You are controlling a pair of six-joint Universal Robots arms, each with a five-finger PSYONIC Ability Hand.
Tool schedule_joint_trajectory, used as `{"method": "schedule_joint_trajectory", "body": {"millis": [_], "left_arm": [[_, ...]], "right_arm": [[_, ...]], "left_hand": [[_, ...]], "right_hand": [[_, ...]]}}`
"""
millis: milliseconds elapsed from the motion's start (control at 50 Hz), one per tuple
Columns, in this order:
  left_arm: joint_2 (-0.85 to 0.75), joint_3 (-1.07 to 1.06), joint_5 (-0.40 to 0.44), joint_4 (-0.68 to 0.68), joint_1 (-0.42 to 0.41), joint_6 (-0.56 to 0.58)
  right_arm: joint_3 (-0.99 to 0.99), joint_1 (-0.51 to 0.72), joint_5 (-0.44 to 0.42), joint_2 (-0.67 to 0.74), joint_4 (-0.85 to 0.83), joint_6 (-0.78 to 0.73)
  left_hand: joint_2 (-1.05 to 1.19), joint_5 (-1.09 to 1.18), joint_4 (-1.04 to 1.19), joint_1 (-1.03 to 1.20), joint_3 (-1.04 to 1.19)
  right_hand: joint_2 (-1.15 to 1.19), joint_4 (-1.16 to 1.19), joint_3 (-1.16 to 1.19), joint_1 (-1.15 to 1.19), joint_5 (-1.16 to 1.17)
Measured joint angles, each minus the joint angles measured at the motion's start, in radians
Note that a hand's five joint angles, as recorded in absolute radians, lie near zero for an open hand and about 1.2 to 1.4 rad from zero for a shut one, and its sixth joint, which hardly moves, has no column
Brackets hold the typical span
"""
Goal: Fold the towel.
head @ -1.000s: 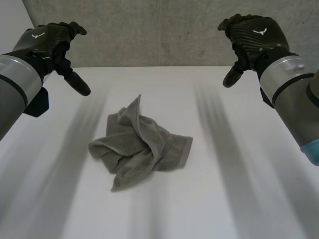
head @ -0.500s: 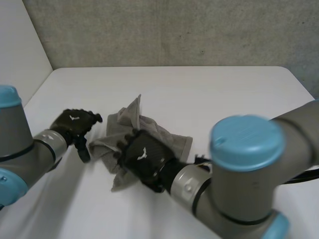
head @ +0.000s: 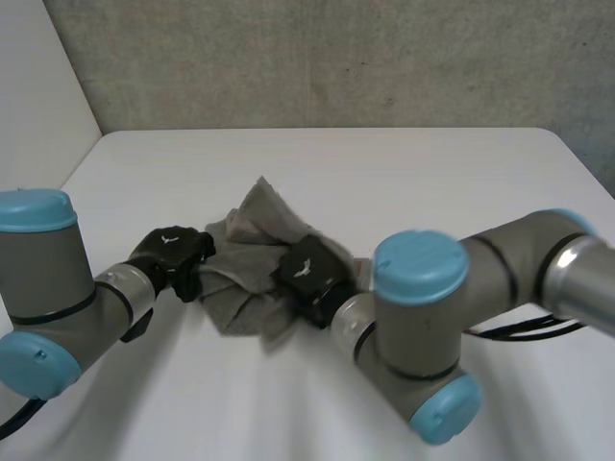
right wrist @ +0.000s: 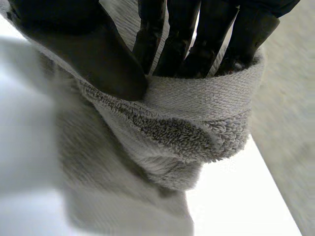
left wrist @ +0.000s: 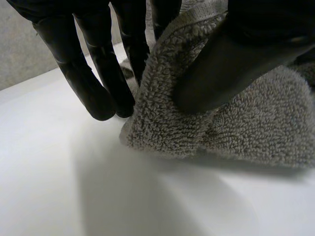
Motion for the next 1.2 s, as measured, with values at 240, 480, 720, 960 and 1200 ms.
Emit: {"method": "schedule_joint_trajectory", "body": {"millis": [240,480,720,960,1200], "left_arm": [[0.051,0.017,0.002,-0.001,-0.059,-0.048],[0.043,0.039,-0.003,0.008,-0.161,-0.102],[0.038,0.002,-0.003,0.030,-0.188,-0.119],[0.051,-0.039,0.006,0.028,-0.186,-0.106],[0.113,-0.093,0.010,0.028,-0.186,-0.087]], "right_arm": [[0.128,-0.365,0.065,-0.224,-0.002,0.268],[0.267,-0.467,0.007,-0.259,-0.010,0.304],[0.324,-0.344,-0.077,-0.268,-0.098,0.324],[0.110,-0.298,-0.226,-0.101,0.110,0.313],[-0.374,-0.290,-0.339,0.195,0.476,0.311]], "left_hand": [[0.000,0.009,0.006,0.002,0.012],[0.016,0.014,0.006,0.008,0.014],[0.016,0.014,0.006,0.008,0.014],[0.016,0.014,0.006,0.008,0.014],[0.016,0.014,0.006,0.008,0.016]], "right_hand": [[0.000,0.000,0.006,0.000,0.000],[-1.071,-1.076,-1.073,-1.094,-1.110],[-1.071,-1.076,-1.073,-1.097,-1.110],[-1.071,-1.076,-1.073,-1.097,-1.110],[-1.040,-1.052,-1.044,-1.052,-1.069]]}}
